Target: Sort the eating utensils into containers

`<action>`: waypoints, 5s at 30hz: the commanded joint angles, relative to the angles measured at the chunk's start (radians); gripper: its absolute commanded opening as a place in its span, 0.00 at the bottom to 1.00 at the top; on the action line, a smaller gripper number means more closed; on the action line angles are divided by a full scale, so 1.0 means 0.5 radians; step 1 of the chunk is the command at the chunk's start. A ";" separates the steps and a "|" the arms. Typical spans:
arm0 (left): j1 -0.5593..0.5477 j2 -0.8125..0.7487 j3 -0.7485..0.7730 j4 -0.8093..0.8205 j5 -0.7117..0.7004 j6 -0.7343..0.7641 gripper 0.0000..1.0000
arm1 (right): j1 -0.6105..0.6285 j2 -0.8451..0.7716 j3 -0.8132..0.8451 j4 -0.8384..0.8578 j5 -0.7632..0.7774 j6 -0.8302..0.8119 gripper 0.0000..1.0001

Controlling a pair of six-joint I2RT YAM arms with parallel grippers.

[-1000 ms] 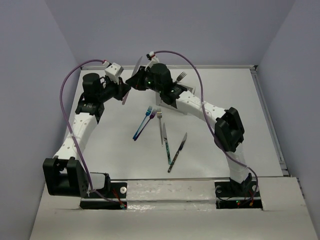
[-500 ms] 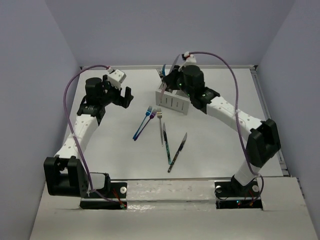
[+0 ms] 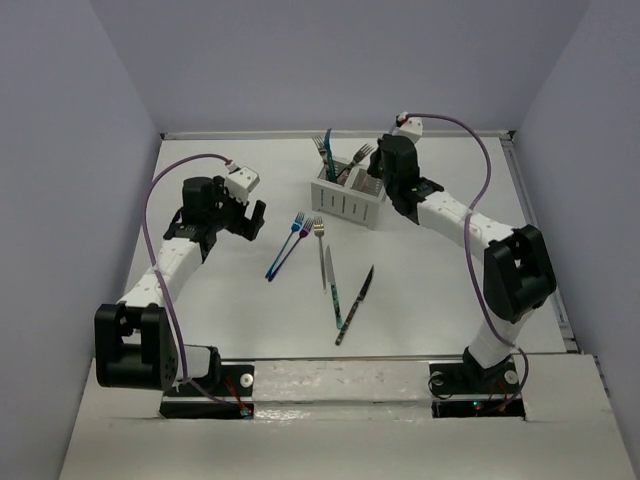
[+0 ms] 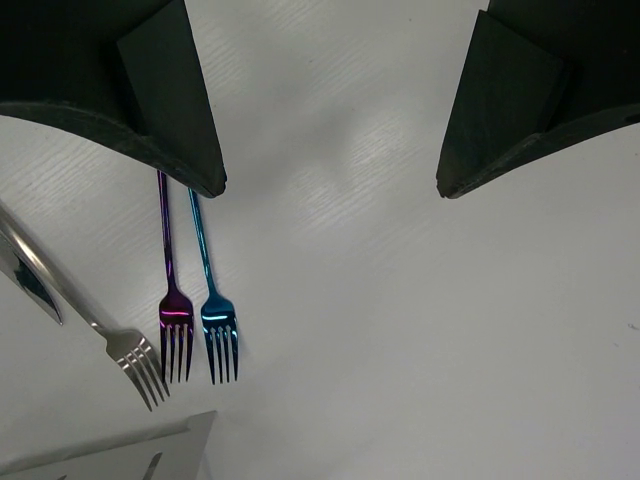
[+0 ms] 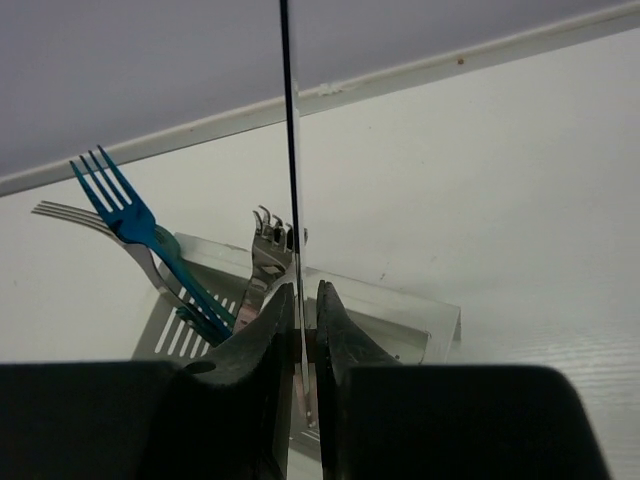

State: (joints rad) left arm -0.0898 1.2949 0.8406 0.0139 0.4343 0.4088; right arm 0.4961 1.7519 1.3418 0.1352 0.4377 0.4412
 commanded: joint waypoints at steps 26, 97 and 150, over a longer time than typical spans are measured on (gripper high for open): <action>0.002 -0.028 -0.058 0.135 -0.016 0.081 0.99 | -0.004 -0.169 -0.288 0.101 0.033 -0.008 0.60; 0.250 -0.709 -0.653 0.101 -0.433 0.216 0.99 | 1.014 -0.059 -0.683 -1.568 -0.246 1.183 0.63; 0.253 -0.786 -0.690 0.135 -0.439 0.232 0.99 | 0.585 -1.076 -0.859 -1.682 0.345 0.999 0.00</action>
State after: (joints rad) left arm 0.0311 0.9188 0.5030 0.0418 0.2092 0.5224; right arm 0.7929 1.4155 0.8318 -0.6838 0.3950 0.9272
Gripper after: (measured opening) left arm 0.989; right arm 0.087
